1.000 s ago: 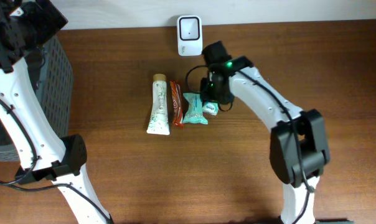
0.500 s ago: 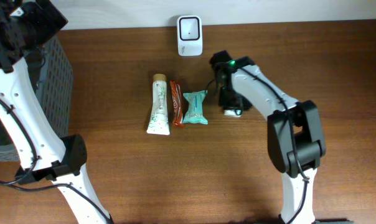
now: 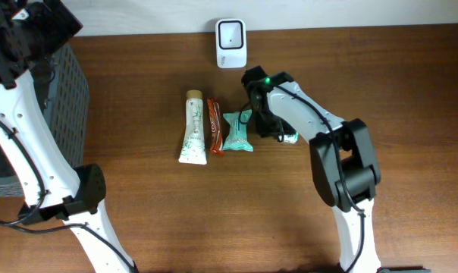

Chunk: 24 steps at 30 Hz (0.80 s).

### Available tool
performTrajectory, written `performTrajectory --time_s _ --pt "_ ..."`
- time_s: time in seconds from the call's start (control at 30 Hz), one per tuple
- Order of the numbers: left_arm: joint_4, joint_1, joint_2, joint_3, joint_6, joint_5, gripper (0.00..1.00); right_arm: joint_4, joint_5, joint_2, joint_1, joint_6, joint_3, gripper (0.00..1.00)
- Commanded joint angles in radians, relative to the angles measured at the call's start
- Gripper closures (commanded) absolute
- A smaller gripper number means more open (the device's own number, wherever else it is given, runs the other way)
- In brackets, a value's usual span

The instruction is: Scan the item barcode

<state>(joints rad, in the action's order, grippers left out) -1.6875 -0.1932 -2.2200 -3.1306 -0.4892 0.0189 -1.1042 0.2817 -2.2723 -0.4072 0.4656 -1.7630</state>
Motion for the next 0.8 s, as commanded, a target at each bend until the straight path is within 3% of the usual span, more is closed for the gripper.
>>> performTrajectory --time_s 0.0,0.07,0.13,0.2,0.3,0.4,0.5,0.67,0.7,0.77 --pt "0.0 -0.009 0.02 -0.004 0.016 0.003 0.01 0.033 0.045 -0.047 0.002 0.026 0.034 0.72" --pt "0.0 -0.009 0.02 -0.004 0.016 0.003 0.01 0.026 -0.014 -0.04 0.003 0.026 0.021 0.96" --pt "0.0 -0.009 0.019 -0.005 0.016 0.003 0.01 0.003 -0.088 -0.027 0.016 0.019 -0.021 0.96" --pt "0.0 -0.009 0.019 -0.005 0.016 0.003 0.01 -0.016 -0.276 -0.017 0.04 -0.079 -0.1 0.96" --pt "0.0 -0.009 0.019 -0.005 0.016 0.004 0.01 -0.04 -0.705 -0.017 0.108 -0.21 -0.21 0.96" --pt "0.0 -0.009 0.019 -0.004 0.016 0.003 0.01 -0.028 -1.003 -0.025 0.171 -0.323 -0.192 0.96" --pt "0.0 -0.009 0.019 -0.005 0.016 0.003 0.01 0.085 -1.192 -0.026 0.24 -0.331 -0.064 0.96" --pt "0.0 -0.008 0.019 -0.004 0.016 0.003 0.01 0.187 -1.162 -0.026 0.385 -0.326 0.134 0.96" --pt "0.0 -0.008 0.019 -0.005 0.016 0.003 0.01 0.174 -1.108 -0.026 0.409 -0.316 0.137 0.91" --pt "0.0 -0.008 0.019 -0.005 0.016 0.003 0.01 0.142 -0.985 -0.025 0.473 -0.292 0.129 0.72"
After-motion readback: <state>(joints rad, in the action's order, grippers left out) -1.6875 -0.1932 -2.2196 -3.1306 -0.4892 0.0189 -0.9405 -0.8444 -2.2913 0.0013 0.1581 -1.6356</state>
